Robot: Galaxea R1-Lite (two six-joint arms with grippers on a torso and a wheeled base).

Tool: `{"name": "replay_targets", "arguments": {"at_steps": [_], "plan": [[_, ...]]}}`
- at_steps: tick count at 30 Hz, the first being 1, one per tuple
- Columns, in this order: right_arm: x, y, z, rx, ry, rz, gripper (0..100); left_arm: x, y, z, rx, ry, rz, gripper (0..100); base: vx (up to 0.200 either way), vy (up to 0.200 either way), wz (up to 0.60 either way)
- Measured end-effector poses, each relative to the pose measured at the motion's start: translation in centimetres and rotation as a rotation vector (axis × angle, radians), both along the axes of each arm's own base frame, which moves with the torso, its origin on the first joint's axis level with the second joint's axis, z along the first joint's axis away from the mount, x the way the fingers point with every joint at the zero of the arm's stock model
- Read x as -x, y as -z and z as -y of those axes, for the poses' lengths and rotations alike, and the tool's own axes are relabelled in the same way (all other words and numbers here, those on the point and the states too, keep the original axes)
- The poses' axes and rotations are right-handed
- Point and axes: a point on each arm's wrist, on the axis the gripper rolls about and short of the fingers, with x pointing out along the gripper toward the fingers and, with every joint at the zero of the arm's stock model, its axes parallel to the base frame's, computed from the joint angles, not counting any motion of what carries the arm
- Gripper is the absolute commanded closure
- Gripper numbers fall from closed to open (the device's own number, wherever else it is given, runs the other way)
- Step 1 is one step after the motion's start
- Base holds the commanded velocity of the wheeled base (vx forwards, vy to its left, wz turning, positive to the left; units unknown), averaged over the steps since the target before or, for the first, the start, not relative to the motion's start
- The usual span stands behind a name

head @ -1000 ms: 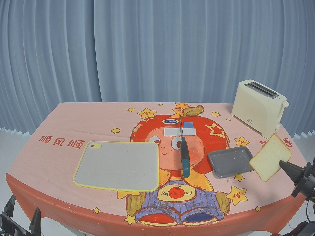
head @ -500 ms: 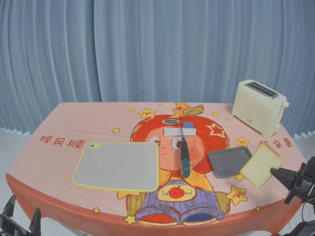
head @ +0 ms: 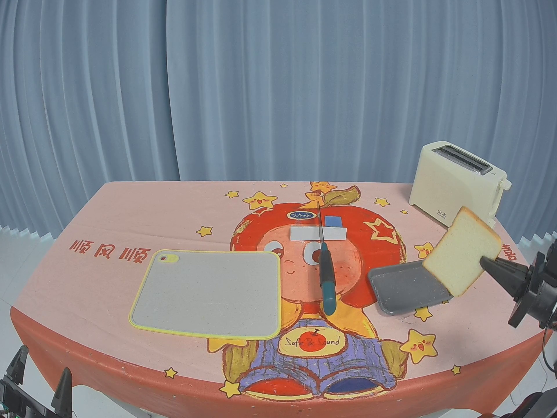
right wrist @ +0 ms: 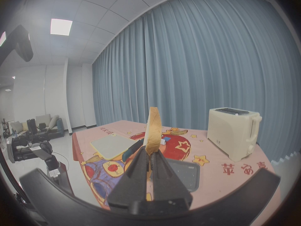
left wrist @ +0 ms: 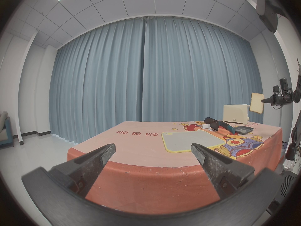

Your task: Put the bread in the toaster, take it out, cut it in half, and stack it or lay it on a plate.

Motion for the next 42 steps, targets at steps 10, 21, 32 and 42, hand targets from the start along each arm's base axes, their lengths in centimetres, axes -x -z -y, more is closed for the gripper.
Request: {"name": "replay_targets", "arguments": {"at_steps": [10, 21, 32, 42], "plan": [[-2.3, -0.8, -0.7, 0.006, -0.009, -0.014, 100, 0.0, 0.0, 0.0, 0.000, 0.000, 0.000, 0, 0.000, 0.000, 0.00], [-3.7, -1.3, -0.7, 0.003, 0.041, -0.017, 100, 0.0, 0.0, 0.0, 0.000, 0.001, 0.000, 0, 0.000, 0.000, 0.00], [-3.8, -1.6, -0.9, 0.018, 0.114, 0.009, 100, 0.0, 0.0, 0.0, 0.000, 0.000, 0.000, 0, 0.000, 0.000, 0.00], [-3.0, -0.8, -0.7, 0.072, 0.103, 0.015, 100, 0.0, 0.0, 0.0, 0.000, 0.000, 0.000, 0, 0.000, 0.000, 0.00]]}}
